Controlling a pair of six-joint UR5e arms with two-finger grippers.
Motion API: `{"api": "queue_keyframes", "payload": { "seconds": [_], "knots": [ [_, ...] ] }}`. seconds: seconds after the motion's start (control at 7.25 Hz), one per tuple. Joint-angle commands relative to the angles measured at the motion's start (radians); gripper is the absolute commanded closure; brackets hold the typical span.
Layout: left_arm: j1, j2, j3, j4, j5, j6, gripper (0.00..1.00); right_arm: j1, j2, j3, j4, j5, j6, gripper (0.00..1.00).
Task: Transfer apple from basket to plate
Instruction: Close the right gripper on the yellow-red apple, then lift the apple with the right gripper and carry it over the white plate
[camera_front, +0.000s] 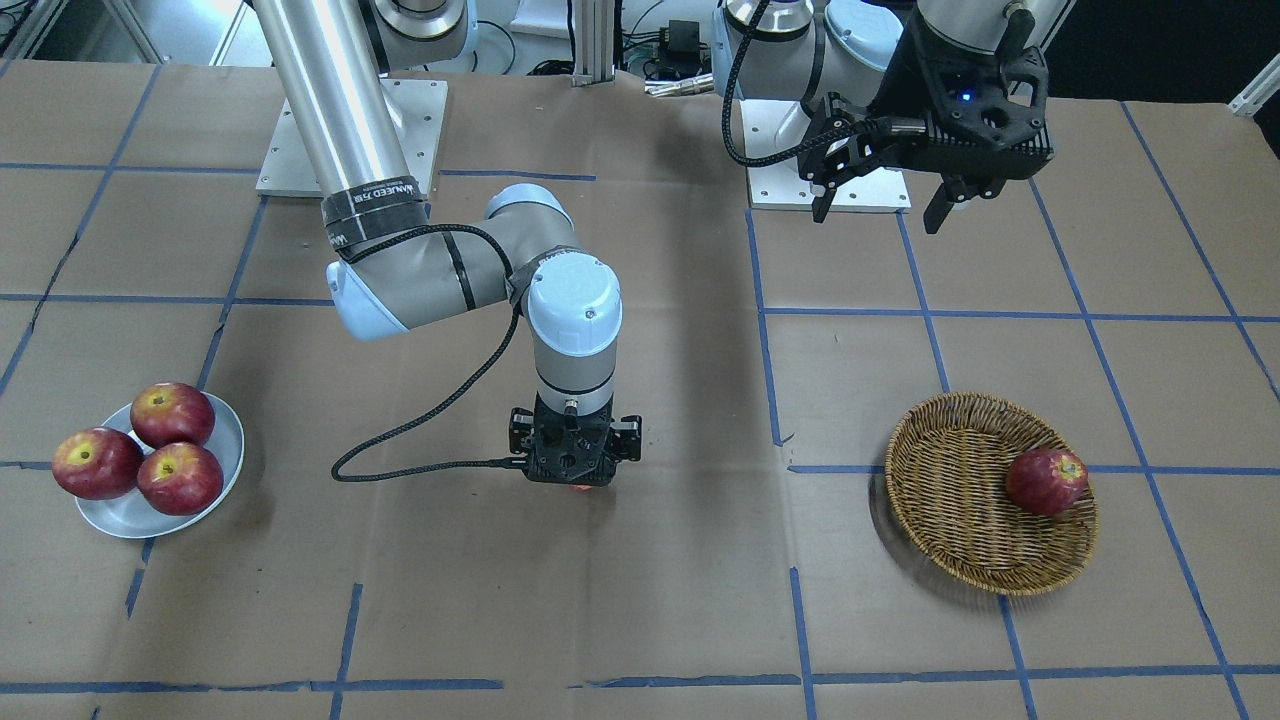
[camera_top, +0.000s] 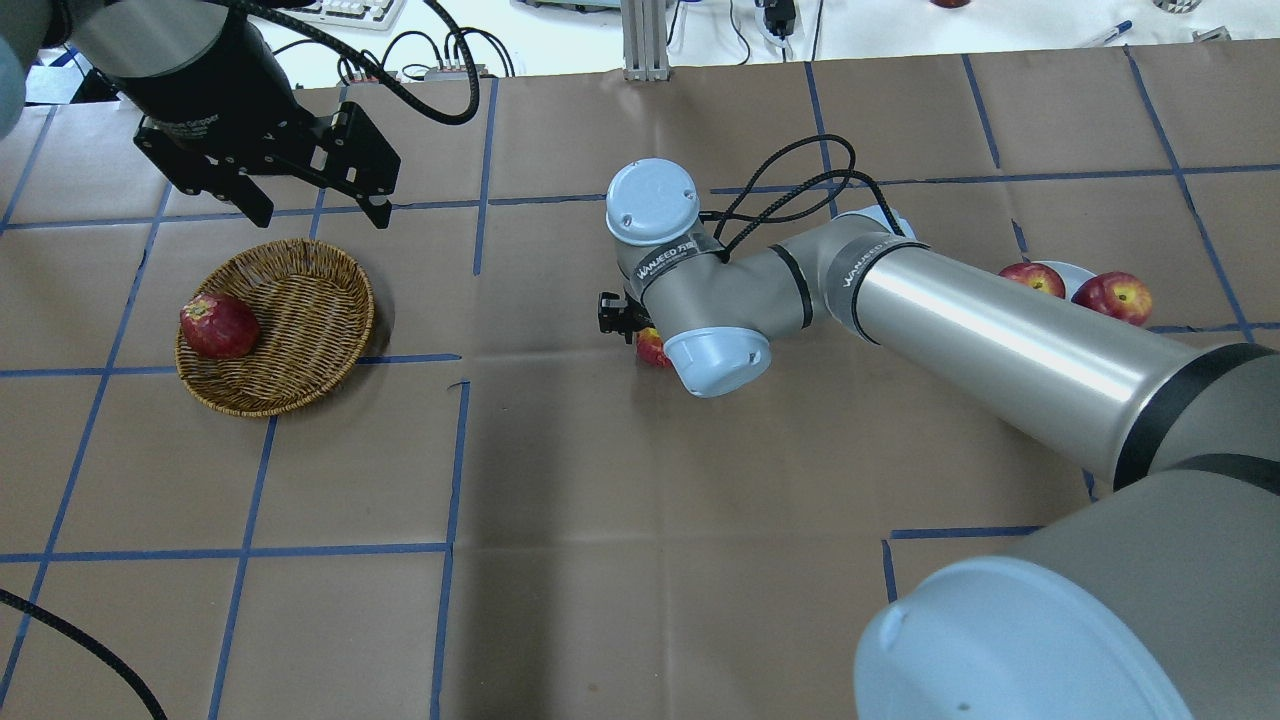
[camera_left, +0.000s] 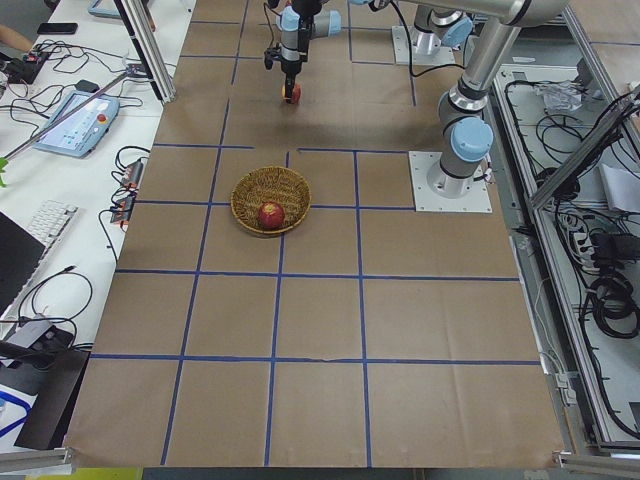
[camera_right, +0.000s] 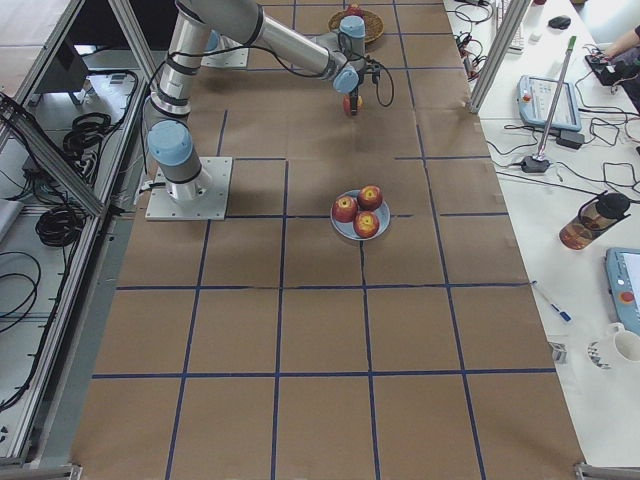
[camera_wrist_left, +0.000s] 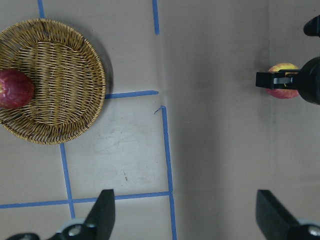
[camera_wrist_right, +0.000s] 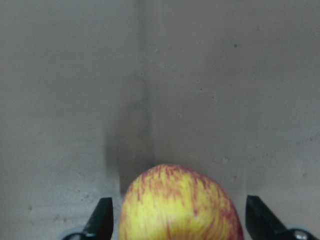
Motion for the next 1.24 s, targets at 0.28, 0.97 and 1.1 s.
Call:
{"api": "queue_keyframes", "payload": {
  "seconds": [0.28, 0.97, 1.1],
  "knots": [
    [0.001, 0.0, 0.0, 0.001, 0.0, -0.002, 0.01, -0.029, -0.031, -0.03, 0.012, -0.009, -0.015, 0.38],
    [-0.001, 0.0, 0.0, 0.001, -0.002, 0.0, 0.01, -0.408, -0.243, -0.047, 0.278, 0.001, -0.48, 0.37],
    [-0.001, 0.0, 0.0, -0.001, -0.002, 0.0, 0.01, -0.506, -0.266, -0.041, 0.311, -0.001, -0.629, 0.37]
  ]
}}
